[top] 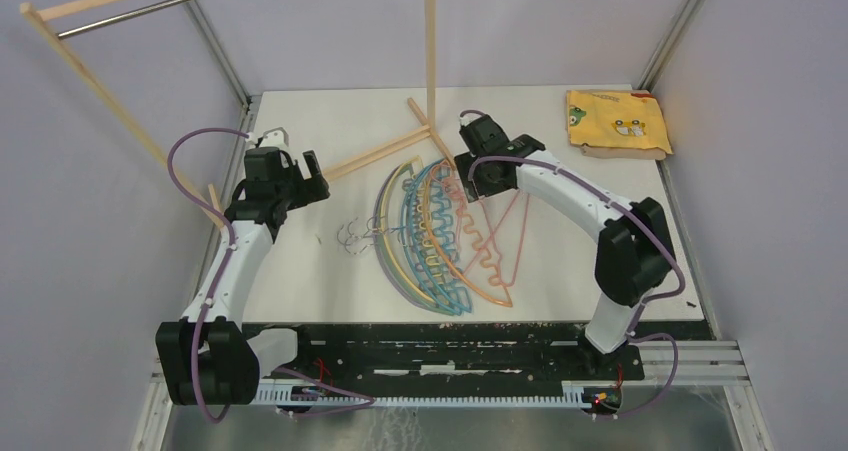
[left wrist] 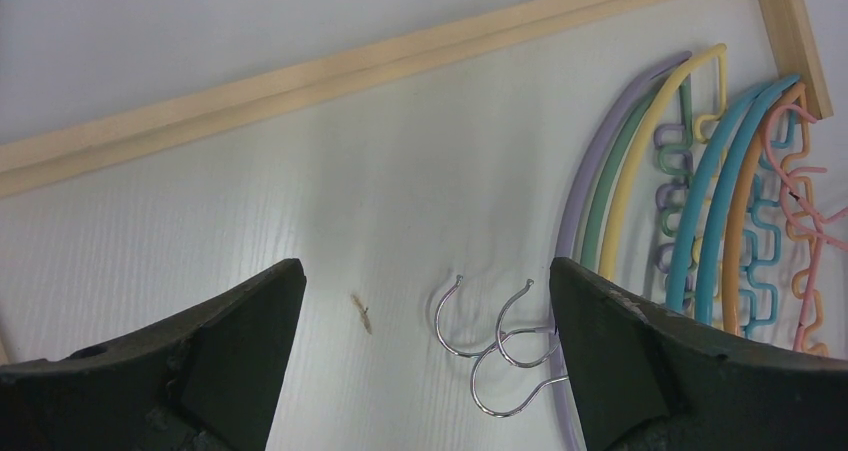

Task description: Organize the hangers

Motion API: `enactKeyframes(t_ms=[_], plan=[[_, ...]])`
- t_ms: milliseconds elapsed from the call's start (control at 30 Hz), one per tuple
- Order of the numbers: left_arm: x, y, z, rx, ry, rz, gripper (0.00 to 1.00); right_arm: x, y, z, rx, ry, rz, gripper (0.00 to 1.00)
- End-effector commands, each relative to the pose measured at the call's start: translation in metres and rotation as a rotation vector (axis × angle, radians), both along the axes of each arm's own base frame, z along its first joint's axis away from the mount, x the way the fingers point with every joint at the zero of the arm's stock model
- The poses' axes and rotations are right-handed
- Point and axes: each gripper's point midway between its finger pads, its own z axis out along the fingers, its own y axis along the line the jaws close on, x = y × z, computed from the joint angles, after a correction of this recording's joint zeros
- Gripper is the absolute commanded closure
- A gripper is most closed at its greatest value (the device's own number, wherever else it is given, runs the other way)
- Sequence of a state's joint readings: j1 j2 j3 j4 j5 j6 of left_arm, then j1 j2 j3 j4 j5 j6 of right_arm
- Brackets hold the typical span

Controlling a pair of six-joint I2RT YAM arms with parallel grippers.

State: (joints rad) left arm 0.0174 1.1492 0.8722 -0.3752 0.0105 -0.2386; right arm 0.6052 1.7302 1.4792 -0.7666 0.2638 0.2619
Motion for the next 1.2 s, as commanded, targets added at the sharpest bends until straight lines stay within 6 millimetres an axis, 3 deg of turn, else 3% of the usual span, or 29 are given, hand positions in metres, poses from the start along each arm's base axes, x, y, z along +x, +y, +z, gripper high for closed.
enactKeyframes(t_ms=[0, 167, 300, 433, 700, 933, 1033, 1133, 1167], plan=[[0.005, -0.004, 0.010, 0.009, -0.047, -0.044, 0.01, 0.005, 0.007, -0.026, -0.021, 0.052, -0.011, 0.27], [0.004, -0.007, 0.009, -0.005, -0.046, -0.052, 0.01, 0.014, 0.005, -0.046, -0.066, 0.067, -0.041, 0.39], [0.003, -0.008, 0.010, -0.013, -0.049, -0.052, 0.01, 0.021, 0.001, -0.060, -0.112, 0.072, -0.052, 0.41], [0.001, -0.010, 0.011, -0.029, -0.051, -0.054, 0.01, 0.025, 0.000, -0.076, -0.128, 0.096, -0.062, 0.50], [-0.004, -0.008, 0.009, -0.017, -0.050, -0.049, 0.01, 0.032, -0.003, -0.104, -0.127, 0.141, -0.076, 0.50], [-0.006, -0.008, 0.010, -0.018, -0.049, -0.049, 0.01, 0.028, -0.005, -0.116, -0.102, 0.179, -0.079, 0.63], [-0.006, -0.007, 0.011, -0.013, -0.052, -0.046, 0.01, 0.022, -0.003, -0.114, -0.081, 0.190, -0.069, 0.76], [-0.007, -0.005, 0.011, -0.002, -0.053, -0.038, 0.01, 0.013, -0.002, -0.107, -0.052, 0.203, -0.054, 0.98], [-0.007, -0.004, 0.011, -0.001, -0.053, -0.034, 0.01, 0.010, -0.003, -0.104, -0.046, 0.207, -0.054, 0.99]])
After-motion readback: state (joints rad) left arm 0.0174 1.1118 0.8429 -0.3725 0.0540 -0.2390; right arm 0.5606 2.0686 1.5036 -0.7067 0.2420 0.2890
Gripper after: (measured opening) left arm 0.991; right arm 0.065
